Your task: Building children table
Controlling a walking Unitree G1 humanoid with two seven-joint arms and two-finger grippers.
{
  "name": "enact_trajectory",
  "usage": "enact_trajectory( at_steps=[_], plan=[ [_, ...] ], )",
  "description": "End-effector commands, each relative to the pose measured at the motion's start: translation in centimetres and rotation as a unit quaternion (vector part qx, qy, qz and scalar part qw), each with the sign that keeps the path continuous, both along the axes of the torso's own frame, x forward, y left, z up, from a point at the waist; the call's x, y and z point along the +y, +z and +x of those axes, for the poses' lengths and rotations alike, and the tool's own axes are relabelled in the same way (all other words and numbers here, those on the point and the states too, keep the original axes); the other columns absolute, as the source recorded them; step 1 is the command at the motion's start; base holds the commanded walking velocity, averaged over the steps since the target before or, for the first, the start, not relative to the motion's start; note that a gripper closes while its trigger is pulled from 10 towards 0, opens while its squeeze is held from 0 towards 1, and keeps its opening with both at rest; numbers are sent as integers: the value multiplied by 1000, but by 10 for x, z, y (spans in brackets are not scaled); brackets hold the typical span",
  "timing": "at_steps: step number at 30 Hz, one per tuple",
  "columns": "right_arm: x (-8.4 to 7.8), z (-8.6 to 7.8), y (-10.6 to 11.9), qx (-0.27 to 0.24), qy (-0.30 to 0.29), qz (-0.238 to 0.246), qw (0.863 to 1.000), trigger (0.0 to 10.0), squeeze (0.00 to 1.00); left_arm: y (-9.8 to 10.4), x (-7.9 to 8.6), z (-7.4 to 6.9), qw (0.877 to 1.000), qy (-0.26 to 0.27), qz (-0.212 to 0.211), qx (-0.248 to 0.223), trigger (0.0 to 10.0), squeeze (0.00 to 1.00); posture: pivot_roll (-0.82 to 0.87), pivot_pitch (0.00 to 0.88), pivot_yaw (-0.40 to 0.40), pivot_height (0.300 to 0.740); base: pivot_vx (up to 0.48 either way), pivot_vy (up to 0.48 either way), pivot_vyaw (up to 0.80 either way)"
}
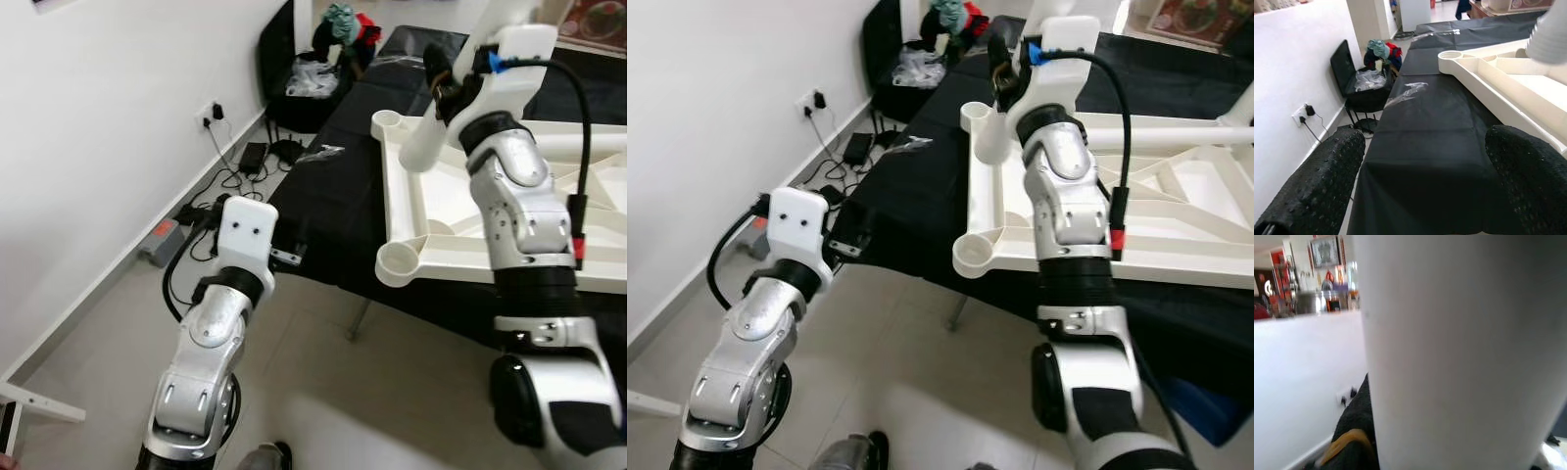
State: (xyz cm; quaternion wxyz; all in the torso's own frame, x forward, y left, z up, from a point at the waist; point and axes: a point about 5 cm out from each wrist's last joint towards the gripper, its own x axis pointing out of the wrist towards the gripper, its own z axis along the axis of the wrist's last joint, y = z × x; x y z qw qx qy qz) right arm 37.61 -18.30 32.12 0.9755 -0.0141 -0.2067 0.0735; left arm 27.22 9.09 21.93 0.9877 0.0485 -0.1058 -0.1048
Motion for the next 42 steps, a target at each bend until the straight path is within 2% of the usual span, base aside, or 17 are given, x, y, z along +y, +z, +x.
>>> enact_trajectory(
  at_steps=[1, 5, 7, 9, 10, 11, 12, 16, 21, 26, 30, 35, 38, 42],
  plan=[
    [1, 2, 7, -2, 23, -1, 1000, 10000, 0, -2, 2, -2, 1000, -1, -2, 9, 10000, 0, 139, 204, -35, 740, 0, 480, 0],
    [-10, 4, 12, 5, 88, -5, 996, 10000, 0, -3, 2, -3, 1000, -3, 5, 8, 10000, 0, 140, 190, -27, 740, 0, 120, 0],
    [-11, 3, 13, 6, 101, -11, 995, 10000, 0, -4, 2, -4, 1000, -4, 5, 8, 10000, 0, 140, 190, -27, 740, 0, 0, 0],
    [-11, 2, 13, 7, 121, -30, 992, 10000, 0, -4, 1, -4, 1000, -7, 7, 11, 10000, 0, 139, 189, -25, 740, 0, 0, 0],
    [-12, 1, 11, 12, 140, -60, 988, 10000, 0, -5, -1, -5, 1000, -10, 7, 12, 10000, 0, 144, 185, -26, 740, 0, 0, 0],
    [-12, 1, 11, 12, 140, -60, 988, 10000, 0, -5, -1, -5, 1000, -10, 7, 12, 10000, 0, 144, 185, -26, 740, 0, 0, 0],
    [-13, -1, 10, 17, 163, -85, 983, 10000, 0, -6, -2, -6, 1000, -15, 8, 14, 10000, 0, 145, 189, -26, 740, 0, 0, 0],
    [-17, -4, 13, 11, 195, -98, 976, 10000, 0, -7, -3, -8, 1000, -17, 10, 16, 10000, 0, 150, 190, -27, 740, 0, 0, 0],
    [-26, -2, 17, 1, 186, -88, 979, 10000, 0, -8, -3, -10, 1000, -16, 11, 19, 10000, 0, 153, 198, -24, 740, 0, 0, 0],
    [-29, -2, 7, 24, 210, -110, 971, 10000, 0, -8, -4, -10, 999, -20, 24, 20, 10000, 0, 154, 206, -25, 740, 0, 0, 0],
    [-32, -1, 5, 25, 194, -104, 975, 10000, 0, -6, -2, -8, 999, -17, 28, 15, 10000, 0, 151, 211, -22, 740, 274, -390, 0],
    [-26, -3, 3, 14, 198, -82, 977, 10000, 0, -2, -1, -5, 999, -20, 30, 8, 10000, 0, 154, 216, -12, 740, 317, -358, 0],
    [-17, -6, 2, 8, 212, -89, 973, 10000, 0, 0, 3, -1, 1000, -3, 27, 10, 10000, 0, 155, 217, -14, 740, 117, -80, 0],
    [-15, -6, 5, 2, 221, -92, 971, 10000, 0, 1, 6, 1, 1000, 6, 24, 10, 10000, 0, 152, 217, -16, 740, 0, 0, 0]
  ],
)
